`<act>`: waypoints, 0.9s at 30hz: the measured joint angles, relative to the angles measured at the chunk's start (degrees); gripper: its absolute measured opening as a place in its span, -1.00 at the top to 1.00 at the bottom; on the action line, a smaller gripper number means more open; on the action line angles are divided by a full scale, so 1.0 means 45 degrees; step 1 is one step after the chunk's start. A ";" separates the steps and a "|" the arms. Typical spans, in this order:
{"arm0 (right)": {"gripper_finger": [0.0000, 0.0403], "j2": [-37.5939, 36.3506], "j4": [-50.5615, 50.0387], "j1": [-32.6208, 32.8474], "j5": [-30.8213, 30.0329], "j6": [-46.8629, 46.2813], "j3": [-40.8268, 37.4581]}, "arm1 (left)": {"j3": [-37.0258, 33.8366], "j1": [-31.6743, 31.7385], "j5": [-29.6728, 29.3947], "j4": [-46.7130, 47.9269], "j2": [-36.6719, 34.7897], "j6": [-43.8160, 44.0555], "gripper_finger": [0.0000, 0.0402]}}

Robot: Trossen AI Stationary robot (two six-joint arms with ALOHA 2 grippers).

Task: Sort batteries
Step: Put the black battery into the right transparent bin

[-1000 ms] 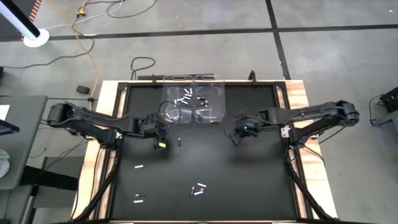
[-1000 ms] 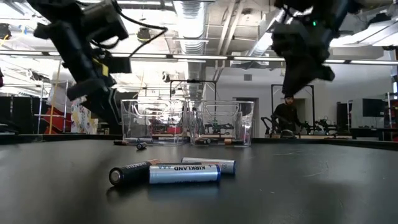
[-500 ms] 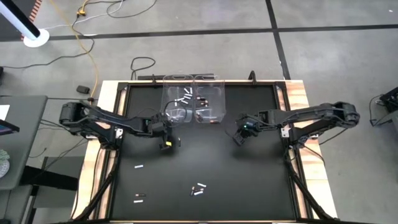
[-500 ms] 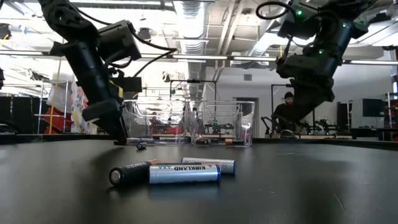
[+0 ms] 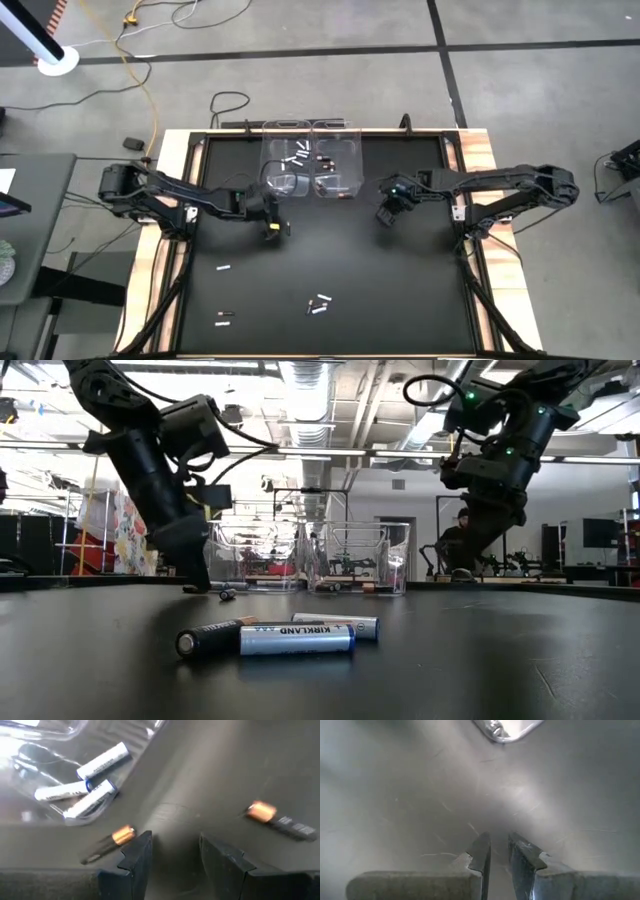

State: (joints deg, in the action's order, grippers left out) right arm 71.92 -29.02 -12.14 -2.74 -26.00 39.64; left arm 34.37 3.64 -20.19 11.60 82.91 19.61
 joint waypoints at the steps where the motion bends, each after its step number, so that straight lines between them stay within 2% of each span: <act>1: 0.60 0.0000 0.0006 -0.0042 0.0002 0.0107 -0.0002 | 0.0000 -0.0117 -0.0022 -0.0015 -0.0066 0.0511 0.20; 5: 0.59 0.0000 0.0032 -0.0268 0.0042 0.0284 -0.0005 | 0.0000 -0.0657 -0.0537 0.0223 -0.0241 0.2532 0.20; 12: 0.59 0.0000 0.0300 -0.0693 0.0487 0.0760 -0.0005 | 0.0000 -0.2095 -0.2926 0.1406 -0.0549 0.6294 0.20; 21: 0.59 0.0000 0.0502 -0.1593 0.1696 0.1533 -0.0005 | 0.0005 -0.2630 -0.2941 0.1754 -0.0486 0.8285 0.19; 27: 0.59 0.0000 0.0546 -0.2028 0.2380 0.1812 -0.0005 | -0.0360 -0.2755 -0.2956 0.1756 -0.0486 0.8679 0.01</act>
State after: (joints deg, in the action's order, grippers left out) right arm 71.92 -26.56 -21.26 7.97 -17.85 39.62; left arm 32.75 -8.76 -33.50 19.51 80.73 58.66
